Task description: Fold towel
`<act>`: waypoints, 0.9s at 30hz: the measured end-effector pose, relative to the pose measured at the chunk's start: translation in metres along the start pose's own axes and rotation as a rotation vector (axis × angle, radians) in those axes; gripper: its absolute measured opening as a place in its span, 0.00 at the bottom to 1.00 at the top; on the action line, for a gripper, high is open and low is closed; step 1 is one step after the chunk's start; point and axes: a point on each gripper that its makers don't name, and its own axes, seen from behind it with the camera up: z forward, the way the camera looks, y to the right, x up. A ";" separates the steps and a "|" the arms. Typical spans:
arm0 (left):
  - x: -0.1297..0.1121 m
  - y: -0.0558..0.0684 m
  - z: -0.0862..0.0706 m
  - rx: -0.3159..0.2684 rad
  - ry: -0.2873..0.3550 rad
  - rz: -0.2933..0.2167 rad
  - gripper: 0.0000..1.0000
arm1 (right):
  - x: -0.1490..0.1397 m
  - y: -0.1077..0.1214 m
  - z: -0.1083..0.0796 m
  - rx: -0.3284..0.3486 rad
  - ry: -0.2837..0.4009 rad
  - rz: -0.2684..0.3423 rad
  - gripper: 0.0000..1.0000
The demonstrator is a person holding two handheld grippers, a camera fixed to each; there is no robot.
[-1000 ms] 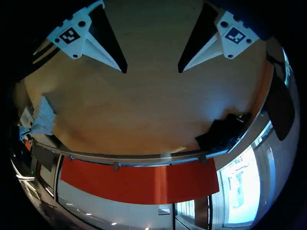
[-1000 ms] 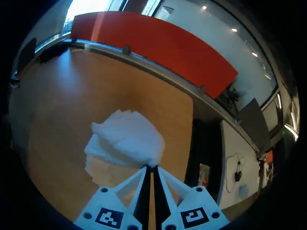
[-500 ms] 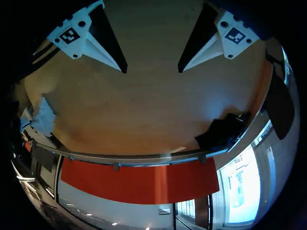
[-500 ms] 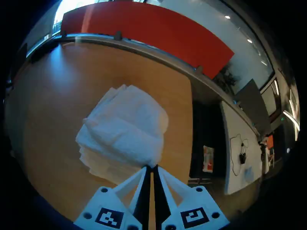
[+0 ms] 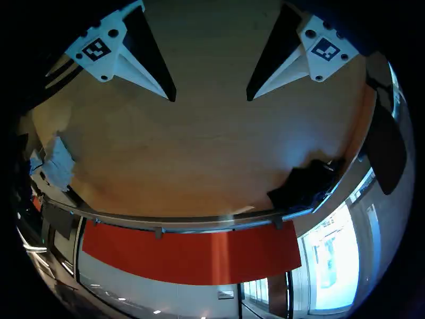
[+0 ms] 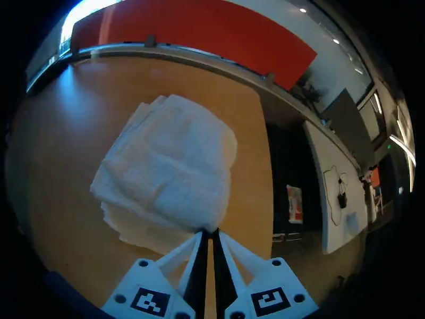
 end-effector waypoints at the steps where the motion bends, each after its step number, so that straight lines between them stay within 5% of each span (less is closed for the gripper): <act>1: 0.000 0.000 0.000 0.000 0.000 0.000 0.99 | 0.000 0.000 0.000 -0.001 0.002 0.006 0.06; 23: 0.004 0.001 0.004 -0.013 0.003 0.005 0.99 | -0.010 0.005 -0.009 -0.039 0.025 0.061 0.19; 25: 0.005 0.001 0.004 -0.014 0.003 0.003 0.99 | -0.010 0.005 -0.011 -0.039 0.028 0.068 0.25; 27: 0.005 0.001 0.005 -0.016 0.004 0.002 0.99 | -0.010 0.005 -0.012 -0.038 0.033 0.073 0.41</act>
